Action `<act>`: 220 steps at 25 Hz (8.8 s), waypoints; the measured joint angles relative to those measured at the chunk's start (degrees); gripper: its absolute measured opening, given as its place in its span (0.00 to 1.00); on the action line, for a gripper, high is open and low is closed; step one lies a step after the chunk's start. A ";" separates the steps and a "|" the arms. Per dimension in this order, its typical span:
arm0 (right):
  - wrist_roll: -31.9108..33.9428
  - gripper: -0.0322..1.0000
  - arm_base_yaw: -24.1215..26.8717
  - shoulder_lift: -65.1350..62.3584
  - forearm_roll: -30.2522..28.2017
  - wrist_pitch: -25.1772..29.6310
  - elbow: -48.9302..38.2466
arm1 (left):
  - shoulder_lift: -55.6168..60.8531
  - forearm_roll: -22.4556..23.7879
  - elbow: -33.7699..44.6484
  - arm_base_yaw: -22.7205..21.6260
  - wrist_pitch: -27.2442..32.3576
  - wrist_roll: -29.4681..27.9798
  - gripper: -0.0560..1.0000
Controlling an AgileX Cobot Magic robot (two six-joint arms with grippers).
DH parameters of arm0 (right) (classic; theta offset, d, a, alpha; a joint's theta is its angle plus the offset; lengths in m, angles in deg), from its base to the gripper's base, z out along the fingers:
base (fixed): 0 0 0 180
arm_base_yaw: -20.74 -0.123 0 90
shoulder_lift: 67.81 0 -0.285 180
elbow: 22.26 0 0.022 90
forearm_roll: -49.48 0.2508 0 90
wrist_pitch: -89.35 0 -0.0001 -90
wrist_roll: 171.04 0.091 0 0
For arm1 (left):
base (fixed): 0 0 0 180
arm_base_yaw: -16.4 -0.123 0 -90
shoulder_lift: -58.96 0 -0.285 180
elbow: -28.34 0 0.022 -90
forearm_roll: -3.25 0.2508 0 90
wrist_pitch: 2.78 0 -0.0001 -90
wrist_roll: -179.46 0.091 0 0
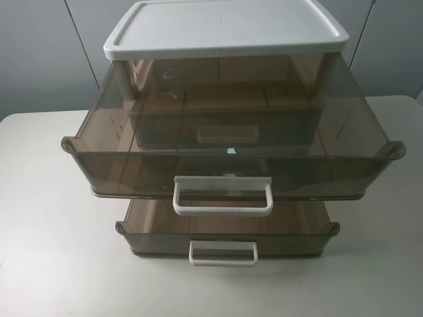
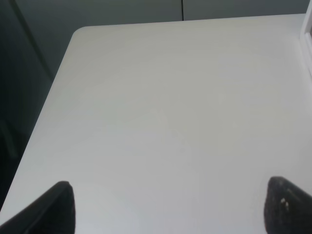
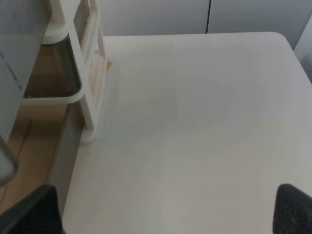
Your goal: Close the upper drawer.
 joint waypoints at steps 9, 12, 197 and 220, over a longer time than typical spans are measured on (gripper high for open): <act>0.00 0.67 0.00 0.00 0.00 0.00 0.00 | 0.00 0.00 0.00 0.00 0.00 0.00 0.76; 0.00 0.67 0.00 0.00 0.25 0.00 0.00 | 0.00 0.00 0.00 0.00 0.00 0.00 0.76; -15.31 0.62 -60.09 85.43 -11.17 -12.19 35.31 | 0.00 0.00 0.00 0.00 0.00 0.00 0.76; -13.30 0.62 -55.95 88.67 -21.16 -21.83 35.31 | 0.00 0.00 0.00 0.00 0.00 0.00 0.76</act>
